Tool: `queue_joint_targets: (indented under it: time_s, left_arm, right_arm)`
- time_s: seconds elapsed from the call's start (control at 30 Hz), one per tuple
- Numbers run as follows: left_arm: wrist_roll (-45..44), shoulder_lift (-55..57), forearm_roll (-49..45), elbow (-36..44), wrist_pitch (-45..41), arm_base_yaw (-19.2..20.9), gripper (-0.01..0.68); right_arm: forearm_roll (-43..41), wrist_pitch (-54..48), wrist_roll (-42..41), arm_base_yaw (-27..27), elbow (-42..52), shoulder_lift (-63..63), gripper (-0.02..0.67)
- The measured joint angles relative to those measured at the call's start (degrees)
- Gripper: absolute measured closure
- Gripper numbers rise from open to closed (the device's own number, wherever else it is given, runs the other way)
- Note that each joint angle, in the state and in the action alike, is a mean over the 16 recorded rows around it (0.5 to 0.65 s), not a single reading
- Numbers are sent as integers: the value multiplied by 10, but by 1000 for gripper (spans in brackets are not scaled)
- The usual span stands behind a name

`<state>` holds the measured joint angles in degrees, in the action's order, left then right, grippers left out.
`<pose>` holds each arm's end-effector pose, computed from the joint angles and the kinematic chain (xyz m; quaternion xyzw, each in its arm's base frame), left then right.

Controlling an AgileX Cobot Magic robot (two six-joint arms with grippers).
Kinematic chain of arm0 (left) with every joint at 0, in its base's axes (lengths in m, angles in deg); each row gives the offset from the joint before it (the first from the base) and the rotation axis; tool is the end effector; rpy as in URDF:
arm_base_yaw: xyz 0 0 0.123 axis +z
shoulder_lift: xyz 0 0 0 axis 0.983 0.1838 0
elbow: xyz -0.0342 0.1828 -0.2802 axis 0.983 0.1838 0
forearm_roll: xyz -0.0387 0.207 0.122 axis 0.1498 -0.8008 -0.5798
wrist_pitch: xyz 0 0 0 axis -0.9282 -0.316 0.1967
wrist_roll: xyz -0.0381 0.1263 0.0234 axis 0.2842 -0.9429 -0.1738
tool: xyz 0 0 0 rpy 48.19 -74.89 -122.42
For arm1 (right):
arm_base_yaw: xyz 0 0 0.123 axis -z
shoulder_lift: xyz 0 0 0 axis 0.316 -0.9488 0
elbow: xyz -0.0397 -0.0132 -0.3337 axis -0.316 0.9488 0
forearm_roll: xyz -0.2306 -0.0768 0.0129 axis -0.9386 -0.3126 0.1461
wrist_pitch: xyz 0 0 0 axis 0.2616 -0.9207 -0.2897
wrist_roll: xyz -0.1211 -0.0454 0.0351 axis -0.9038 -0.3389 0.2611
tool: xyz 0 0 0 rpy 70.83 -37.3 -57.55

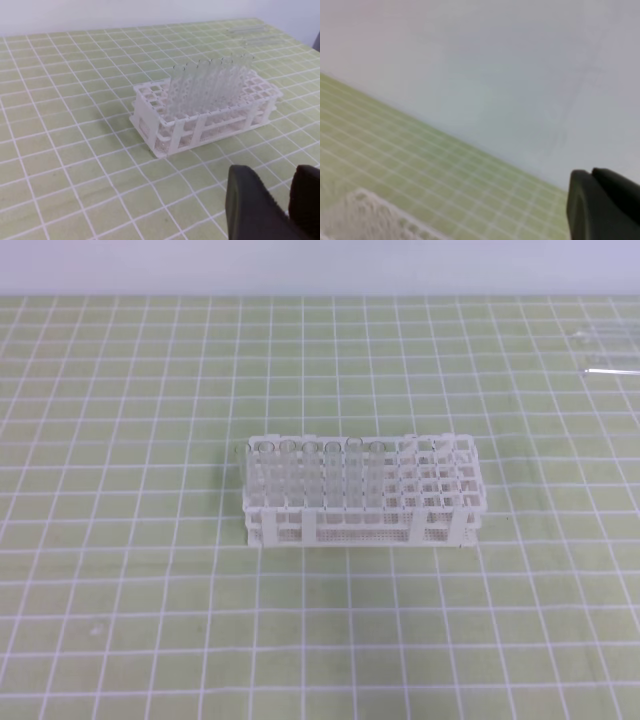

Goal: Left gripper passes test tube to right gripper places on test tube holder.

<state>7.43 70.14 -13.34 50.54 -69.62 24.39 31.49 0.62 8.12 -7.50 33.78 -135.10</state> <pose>0.0391 0.0180 0.2857 0.2149 0.7663 -0.2090 0.5683 0.1501 0.0772 0.4148 -0.2407 0.6875 0.0982 0.6780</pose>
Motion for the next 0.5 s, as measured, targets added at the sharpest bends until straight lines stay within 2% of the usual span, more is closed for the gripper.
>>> queue_joint_targets:
  time_s: [0.27,0.37,0.5]
  left_arm:
    - [0,1,-1,0,1,0,499]
    - [0,2,-2,0,3,0,499]
    - [0,2,-2,0,2,0,499]
  right_arm:
    - [-25,-124,-5,98,16,96,664]
    - [-23,-129,-5,127,47,137,664]
    - [-19,-87,-5,160,116,199,664]
